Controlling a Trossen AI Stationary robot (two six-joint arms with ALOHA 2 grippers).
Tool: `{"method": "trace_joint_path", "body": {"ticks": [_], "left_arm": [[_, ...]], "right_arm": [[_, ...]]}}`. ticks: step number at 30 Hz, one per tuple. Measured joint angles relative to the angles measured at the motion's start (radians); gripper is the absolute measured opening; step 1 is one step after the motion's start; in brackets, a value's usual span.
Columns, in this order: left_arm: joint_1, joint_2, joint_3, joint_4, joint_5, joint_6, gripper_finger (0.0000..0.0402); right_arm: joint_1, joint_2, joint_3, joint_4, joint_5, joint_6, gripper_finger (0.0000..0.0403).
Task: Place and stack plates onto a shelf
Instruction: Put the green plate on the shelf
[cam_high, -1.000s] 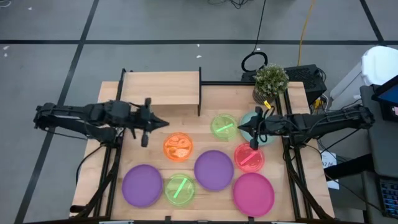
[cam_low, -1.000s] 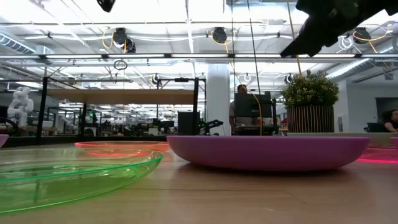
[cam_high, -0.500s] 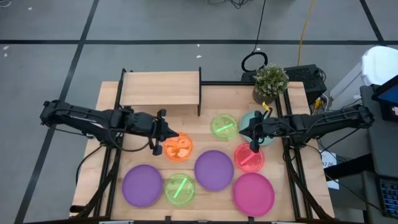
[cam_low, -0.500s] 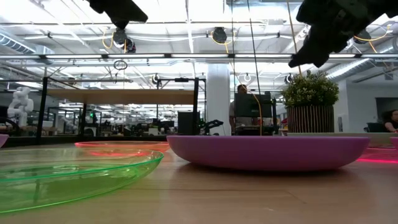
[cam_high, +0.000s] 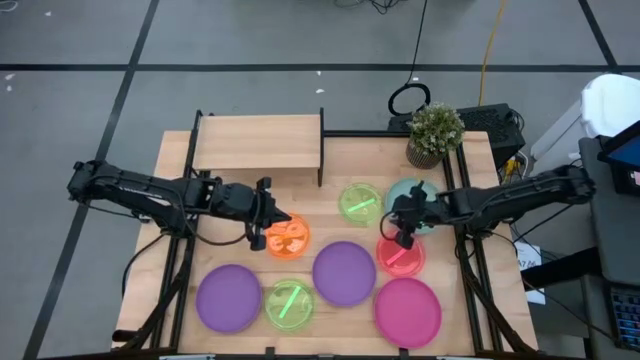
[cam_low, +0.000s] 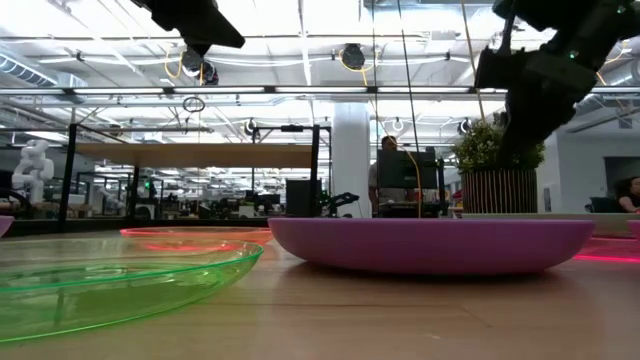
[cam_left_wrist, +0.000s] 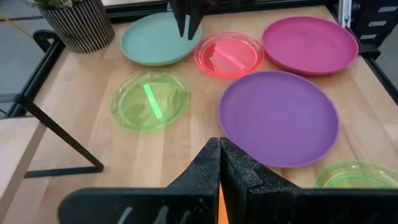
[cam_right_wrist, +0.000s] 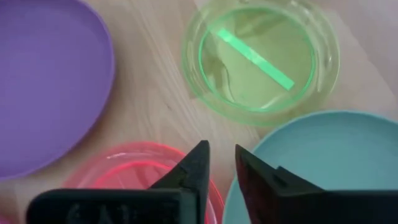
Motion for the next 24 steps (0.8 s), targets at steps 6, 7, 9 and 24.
{"method": "trace_joint_path", "body": {"ticks": [6, 7, 9, 24], "left_arm": [[0.0, 0.001, 0.0, -0.001, 0.0, -0.011, 0.0004], [0.0, 0.001, 0.0, -0.002, 0.0, -0.011, 0.0003], [0.0, 0.001, 0.0, -0.002, 0.0, -0.011, 0.0003], [0.0, 0.001, 0.0, -0.004, -0.002, 0.013, 0.0003]], "right_arm": [[0.0, 0.052, -0.01, 0.003, 0.003, -0.044, 0.0119], [0.0, 0.057, -0.02, 0.011, 0.003, -0.044, 0.0124], [0.0, 0.062, -0.048, 0.035, 0.003, -0.045, 0.0132], [-0.001, 0.064, -0.222, 0.199, 0.029, -0.13, 0.0135]]}}
